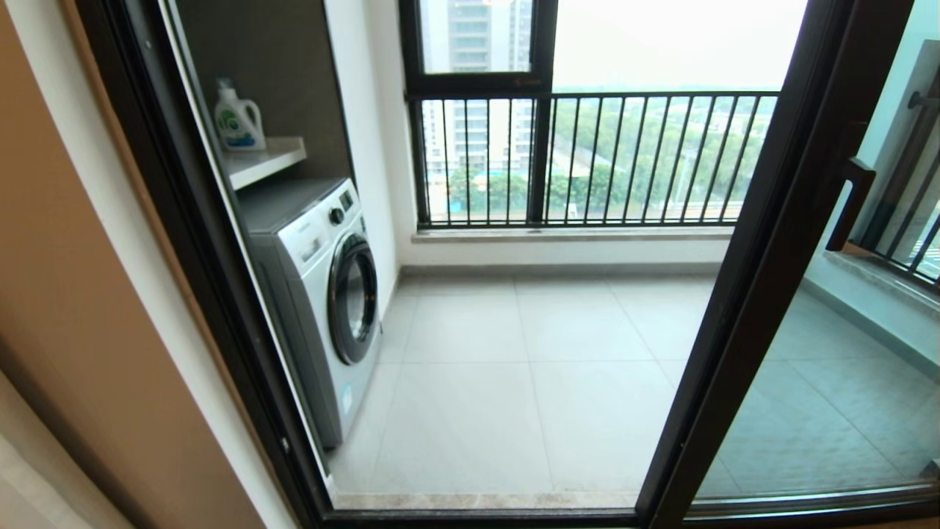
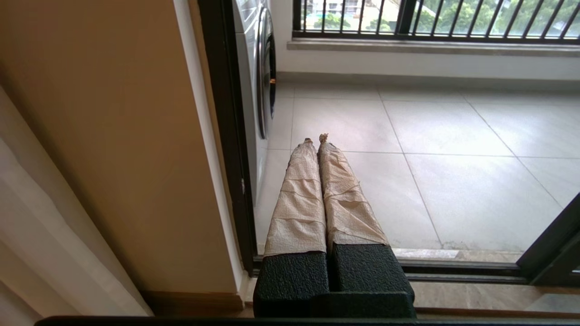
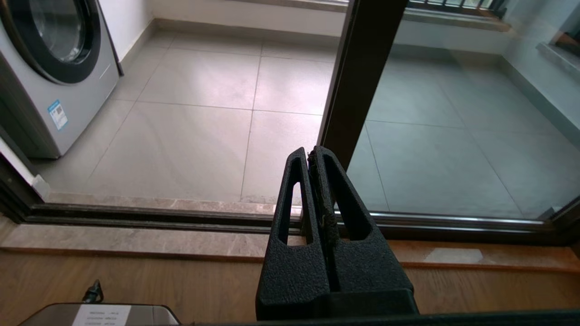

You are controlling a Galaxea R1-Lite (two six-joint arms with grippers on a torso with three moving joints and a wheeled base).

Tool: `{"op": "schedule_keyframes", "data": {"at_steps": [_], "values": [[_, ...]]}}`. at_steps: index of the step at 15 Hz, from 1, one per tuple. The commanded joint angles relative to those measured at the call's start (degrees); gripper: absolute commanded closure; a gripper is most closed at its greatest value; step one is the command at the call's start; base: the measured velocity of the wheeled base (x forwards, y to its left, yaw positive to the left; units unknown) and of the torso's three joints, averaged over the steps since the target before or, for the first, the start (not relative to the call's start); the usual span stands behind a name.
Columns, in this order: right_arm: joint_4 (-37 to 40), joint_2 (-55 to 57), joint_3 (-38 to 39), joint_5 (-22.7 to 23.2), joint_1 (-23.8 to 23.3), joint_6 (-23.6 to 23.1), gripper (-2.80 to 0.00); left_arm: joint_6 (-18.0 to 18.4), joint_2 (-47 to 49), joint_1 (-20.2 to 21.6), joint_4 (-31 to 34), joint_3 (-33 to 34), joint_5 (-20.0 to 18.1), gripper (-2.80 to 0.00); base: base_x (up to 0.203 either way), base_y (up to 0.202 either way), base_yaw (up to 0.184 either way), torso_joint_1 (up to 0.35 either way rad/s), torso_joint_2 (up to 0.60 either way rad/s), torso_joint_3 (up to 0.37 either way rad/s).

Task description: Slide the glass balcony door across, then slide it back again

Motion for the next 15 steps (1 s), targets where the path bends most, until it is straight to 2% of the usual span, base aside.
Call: {"op": "schedule_keyframes", "data": {"at_steps": [1, 3, 4, 5, 15], "values": [[-15.71, -0.16, 14.06, 1.27, 0.03, -1.30, 0.00, -0.02, 0.09, 0.00, -0.05, 0.00, 0.02, 0.00, 0.000, 0.000, 0.000, 0.000, 0.00, 0.000], [-20.54, -0.15, 16.76, 2.56, 0.03, -0.78, 0.00, -0.02, 0.09, 0.00, -0.05, 0.00, 0.02, 0.00, 0.000, 0.000, 0.000, 0.000, 0.00, 0.000], [-22.44, -0.14, 15.78, 2.62, 0.02, 2.39, 0.00, -0.02, 0.09, 0.00, -0.05, 0.00, 0.02, 0.00, 0.000, 0.000, 0.000, 0.000, 0.00, 0.000], [-23.01, -0.14, 15.63, 2.34, 0.02, 2.62, 0.00, -0.02, 0.09, 0.00, -0.05, 0.00, 0.02, 0.00, 0.000, 0.000, 0.000, 0.000, 0.00, 0.000], [-22.84, -0.14, 15.62, 2.17, 0.02, 2.63, 0.00, -0.02, 0.09, 0.00, -0.05, 0.00, 0.02, 0.00, 0.000, 0.000, 0.000, 0.000, 0.00, 0.000]]}}
